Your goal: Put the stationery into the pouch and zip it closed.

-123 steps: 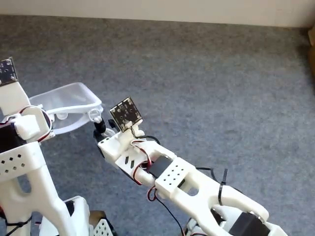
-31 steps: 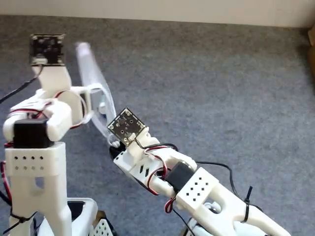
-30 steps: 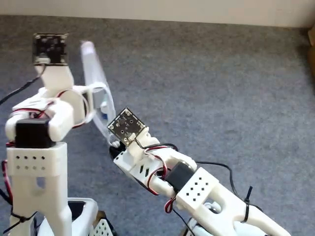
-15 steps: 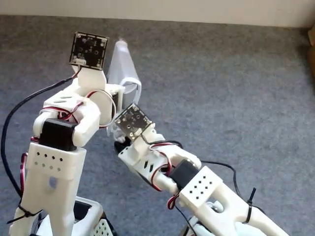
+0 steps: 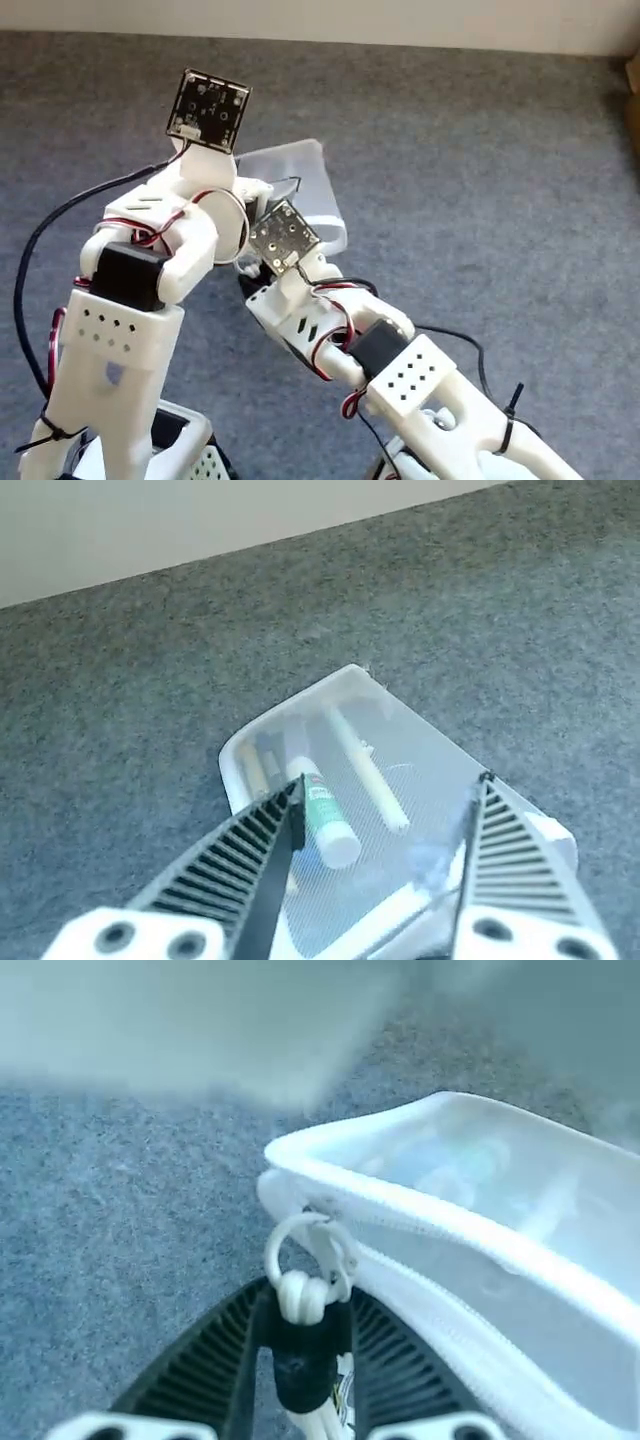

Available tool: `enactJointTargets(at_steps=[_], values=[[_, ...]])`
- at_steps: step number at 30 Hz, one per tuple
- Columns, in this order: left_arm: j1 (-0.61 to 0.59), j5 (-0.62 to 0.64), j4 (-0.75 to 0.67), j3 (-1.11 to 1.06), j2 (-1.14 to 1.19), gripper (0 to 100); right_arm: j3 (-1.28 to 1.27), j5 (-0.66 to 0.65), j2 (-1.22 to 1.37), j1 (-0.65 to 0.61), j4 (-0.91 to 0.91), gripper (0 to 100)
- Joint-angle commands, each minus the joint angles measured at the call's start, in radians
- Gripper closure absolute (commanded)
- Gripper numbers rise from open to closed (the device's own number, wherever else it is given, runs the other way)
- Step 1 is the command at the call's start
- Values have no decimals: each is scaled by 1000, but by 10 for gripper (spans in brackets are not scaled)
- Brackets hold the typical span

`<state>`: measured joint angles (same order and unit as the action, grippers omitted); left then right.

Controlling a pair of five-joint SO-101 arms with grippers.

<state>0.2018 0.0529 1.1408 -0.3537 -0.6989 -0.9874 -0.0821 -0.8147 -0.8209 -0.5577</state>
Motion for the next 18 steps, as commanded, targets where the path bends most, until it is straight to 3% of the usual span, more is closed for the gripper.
enactJointTargets(at_steps=[1, 18], values=[[-33, -9, -14, 24, -8, 747, 19, -9, -27, 68, 45, 993], [-76, -262, 222, 21, -81, 743, 22, -3, -28, 269, 44, 993]])
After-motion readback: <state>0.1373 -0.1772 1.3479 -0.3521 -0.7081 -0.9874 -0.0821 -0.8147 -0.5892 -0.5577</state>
